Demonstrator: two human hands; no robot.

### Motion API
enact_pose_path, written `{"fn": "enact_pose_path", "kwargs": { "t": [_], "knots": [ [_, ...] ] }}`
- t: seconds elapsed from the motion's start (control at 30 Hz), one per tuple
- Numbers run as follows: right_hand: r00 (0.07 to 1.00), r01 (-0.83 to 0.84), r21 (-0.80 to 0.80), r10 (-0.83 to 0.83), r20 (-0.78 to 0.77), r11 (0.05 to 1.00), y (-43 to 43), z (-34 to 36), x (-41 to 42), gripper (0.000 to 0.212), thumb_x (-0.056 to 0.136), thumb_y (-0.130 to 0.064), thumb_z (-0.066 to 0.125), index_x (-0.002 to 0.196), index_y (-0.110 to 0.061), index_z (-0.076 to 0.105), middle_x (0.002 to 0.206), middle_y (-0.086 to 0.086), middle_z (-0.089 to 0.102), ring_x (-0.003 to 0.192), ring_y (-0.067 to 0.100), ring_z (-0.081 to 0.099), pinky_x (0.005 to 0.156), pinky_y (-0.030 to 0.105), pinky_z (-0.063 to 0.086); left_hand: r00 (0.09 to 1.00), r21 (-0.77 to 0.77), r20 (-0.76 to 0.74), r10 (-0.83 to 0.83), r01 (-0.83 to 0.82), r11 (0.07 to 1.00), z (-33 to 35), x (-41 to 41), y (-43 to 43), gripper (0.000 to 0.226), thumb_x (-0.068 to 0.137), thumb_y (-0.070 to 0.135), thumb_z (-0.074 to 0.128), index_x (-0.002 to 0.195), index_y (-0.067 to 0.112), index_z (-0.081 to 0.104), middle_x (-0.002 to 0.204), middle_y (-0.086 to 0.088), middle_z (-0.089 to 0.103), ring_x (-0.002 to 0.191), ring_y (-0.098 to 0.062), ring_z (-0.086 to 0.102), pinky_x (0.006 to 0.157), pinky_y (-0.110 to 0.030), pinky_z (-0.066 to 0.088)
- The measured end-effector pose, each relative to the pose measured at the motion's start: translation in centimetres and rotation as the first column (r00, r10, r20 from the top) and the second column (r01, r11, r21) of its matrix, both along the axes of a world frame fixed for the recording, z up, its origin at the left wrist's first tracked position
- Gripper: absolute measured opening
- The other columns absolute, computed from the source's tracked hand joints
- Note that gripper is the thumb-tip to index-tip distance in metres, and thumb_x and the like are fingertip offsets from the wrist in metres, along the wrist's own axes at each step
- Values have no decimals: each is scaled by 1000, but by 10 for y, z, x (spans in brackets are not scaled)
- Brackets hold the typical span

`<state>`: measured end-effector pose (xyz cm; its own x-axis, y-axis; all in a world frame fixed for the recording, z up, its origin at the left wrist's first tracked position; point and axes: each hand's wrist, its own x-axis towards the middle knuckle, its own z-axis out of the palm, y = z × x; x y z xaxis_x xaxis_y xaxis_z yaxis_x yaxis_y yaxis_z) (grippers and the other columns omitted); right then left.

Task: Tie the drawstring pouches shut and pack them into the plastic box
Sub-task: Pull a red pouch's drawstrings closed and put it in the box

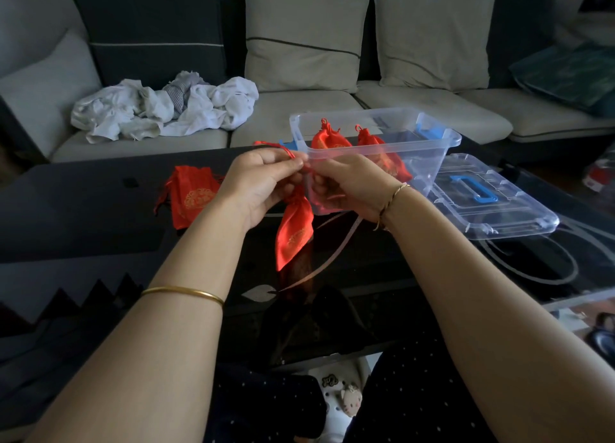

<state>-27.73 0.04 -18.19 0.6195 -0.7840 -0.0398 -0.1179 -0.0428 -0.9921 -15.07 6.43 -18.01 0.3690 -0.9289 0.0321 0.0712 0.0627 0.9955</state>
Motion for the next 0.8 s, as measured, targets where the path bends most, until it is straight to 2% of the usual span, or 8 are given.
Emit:
{"fn": "enact_pose_path", "kwargs": {
  "t": [0.13,0.2,0.23,0.37,0.47,0.53,0.63,0.8],
  "knots": [
    [964,-6,-158,-36,-262,987,0,0,-5,31,93,-22,50,64,-11,55,61,3,52,54,14,49,52,22,41,998,18,50,-49,48,999,1,1,1,21,88,-5,54,83,11,66,71,0,67,53,-1,56,50,-13,47],
    [961,78,-296,-151,-233,952,-4,-2,-4,30,95,-22,48,70,-9,58,70,7,59,65,18,56,62,28,49,990,15,116,-85,84,996,0,0,1,25,89,-8,51,83,12,64,74,-1,64,51,0,56,50,-13,47],
    [973,106,-290,-160,-169,951,-5,-4,-3,28,96,-18,46,73,-9,59,75,8,61,71,19,58,69,31,51,981,2,161,-106,107,994,-1,-1,1,27,89,-10,50,83,13,64,73,-1,62,51,1,55,51,-12,46],
    [1000,22,-25,-22,0,999,-6,-14,2,26,97,-12,42,80,-15,60,78,5,57,77,18,56,79,39,49,865,-93,501,-38,98,991,-4,-2,-1,35,88,-10,48,86,23,61,78,0,60,61,2,58,60,-13,46],
    [997,-31,93,24,73,995,-6,-19,5,21,96,-9,45,82,-12,60,78,6,55,72,18,50,67,33,40,734,-222,667,130,30,975,-7,-3,-4,30,84,-6,53,92,21,61,81,2,57,71,-3,58,70,-17,49],
    [993,-61,176,42,110,983,-5,-19,5,19,96,-14,46,85,-11,60,78,6,58,70,18,50,63,28,34,665,-293,712,223,-7,956,-10,-4,-5,27,83,-4,55,96,20,64,78,10,54,68,5,53,70,-8,44],
    [991,-93,251,65,117,964,-5,-17,5,18,96,-18,45,87,-13,60,76,2,60,67,14,56,65,27,40,597,-354,741,306,-40,934,-15,-4,-5,28,84,-1,57,101,19,65,80,14,56,75,5,57,70,-4,41],
    [984,-149,259,117,137,954,-4,-16,1,17,96,-18,47,86,-14,61,81,3,60,72,15,56,73,32,46,565,-419,733,379,-64,906,-17,-3,-4,31,85,1,56,108,19,66,90,8,63,87,-9,62,80,-21,48]
  ]
}}
